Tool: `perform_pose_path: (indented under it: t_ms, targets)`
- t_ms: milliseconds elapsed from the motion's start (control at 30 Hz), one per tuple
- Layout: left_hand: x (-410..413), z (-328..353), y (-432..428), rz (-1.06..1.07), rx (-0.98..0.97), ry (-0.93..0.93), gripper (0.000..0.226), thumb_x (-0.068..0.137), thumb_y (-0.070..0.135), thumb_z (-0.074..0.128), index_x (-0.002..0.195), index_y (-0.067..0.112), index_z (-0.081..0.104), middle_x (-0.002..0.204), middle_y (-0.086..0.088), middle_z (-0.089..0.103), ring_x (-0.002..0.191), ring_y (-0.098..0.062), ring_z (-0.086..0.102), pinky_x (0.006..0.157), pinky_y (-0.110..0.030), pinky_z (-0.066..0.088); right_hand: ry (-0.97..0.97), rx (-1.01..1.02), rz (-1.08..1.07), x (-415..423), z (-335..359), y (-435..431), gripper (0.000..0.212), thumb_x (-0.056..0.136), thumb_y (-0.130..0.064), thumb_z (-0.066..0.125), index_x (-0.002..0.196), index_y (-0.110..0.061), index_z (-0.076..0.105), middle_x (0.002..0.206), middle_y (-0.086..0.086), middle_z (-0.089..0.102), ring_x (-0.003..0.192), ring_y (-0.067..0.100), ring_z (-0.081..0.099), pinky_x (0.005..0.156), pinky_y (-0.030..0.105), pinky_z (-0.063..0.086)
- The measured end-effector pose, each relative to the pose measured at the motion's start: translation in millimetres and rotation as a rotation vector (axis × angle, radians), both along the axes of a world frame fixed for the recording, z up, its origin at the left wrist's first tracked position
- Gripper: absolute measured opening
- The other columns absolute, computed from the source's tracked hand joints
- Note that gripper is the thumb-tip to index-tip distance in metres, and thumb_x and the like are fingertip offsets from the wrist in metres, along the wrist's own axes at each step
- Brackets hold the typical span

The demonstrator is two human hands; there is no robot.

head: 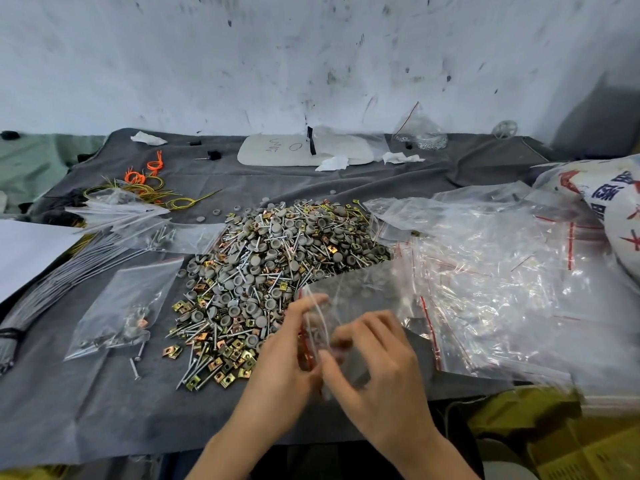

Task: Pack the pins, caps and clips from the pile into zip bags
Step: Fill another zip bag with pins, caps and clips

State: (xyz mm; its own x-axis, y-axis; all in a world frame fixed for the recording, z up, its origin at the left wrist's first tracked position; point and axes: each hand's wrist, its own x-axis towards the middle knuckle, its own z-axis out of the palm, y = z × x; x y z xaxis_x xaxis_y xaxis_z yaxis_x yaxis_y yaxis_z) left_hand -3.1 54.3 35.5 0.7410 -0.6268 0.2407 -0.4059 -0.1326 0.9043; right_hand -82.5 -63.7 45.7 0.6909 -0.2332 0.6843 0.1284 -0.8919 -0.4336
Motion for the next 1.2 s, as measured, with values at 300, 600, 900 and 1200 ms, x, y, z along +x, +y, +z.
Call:
perform_pose_path:
  t_ms: [300,600,900,1200]
  targets:
    - [9,4,8,-0.183,0.221,-0.067,0.073,0.076,0.004,0.081,0.117,0.051,0.043,0.097,0.015,0.070,0.072,-0.004,0.070,0.071,-0.028,0.058,0.457,-0.402,0.140,4,2,-36,0.129,0.059,-0.082,0.060,0.148,-0.036,-0.020,0.158,0.000,0.018,0.148,0.025,-0.008,0.110,0.062,-0.002]
    - [11,12,20,-0.146,0.048,-0.011,0.046,0.086,0.062,0.060,0.082,0.019,0.075,0.100,0.011,0.070,0.088,-0.008,0.069,0.070,-0.023,0.054,0.339,-0.117,0.030,7,3,-29,0.110,0.068,-0.084,0.040,0.152,-0.024,0.004,0.119,-0.007,0.058,0.105,0.006,0.052,0.103,0.033,0.037]
    - [29,13,57,-0.092,-0.143,0.162,0.026,0.085,0.015,0.059,0.066,0.015,0.076,0.108,0.005,0.073,0.086,-0.005,0.069,0.067,-0.014,0.050,0.339,0.553,0.066,35,10,-41,0.030,0.081,-0.050,0.063,0.105,-0.033,0.069,0.074,-0.014,0.069,0.066,0.005,0.063,0.058,0.013,0.047]
    - [26,4,61,-0.083,-0.236,0.218,0.029,0.098,0.018,0.054,0.082,-0.006,0.056,0.070,-0.001,0.065,0.065,-0.005,0.060,0.063,-0.011,0.045,0.688,0.059,-0.124,149,11,-54,0.026,0.093,-0.020,0.061,0.119,-0.020,0.065,0.117,0.001,0.067,0.085,0.016,0.065,0.085,0.039,0.055]
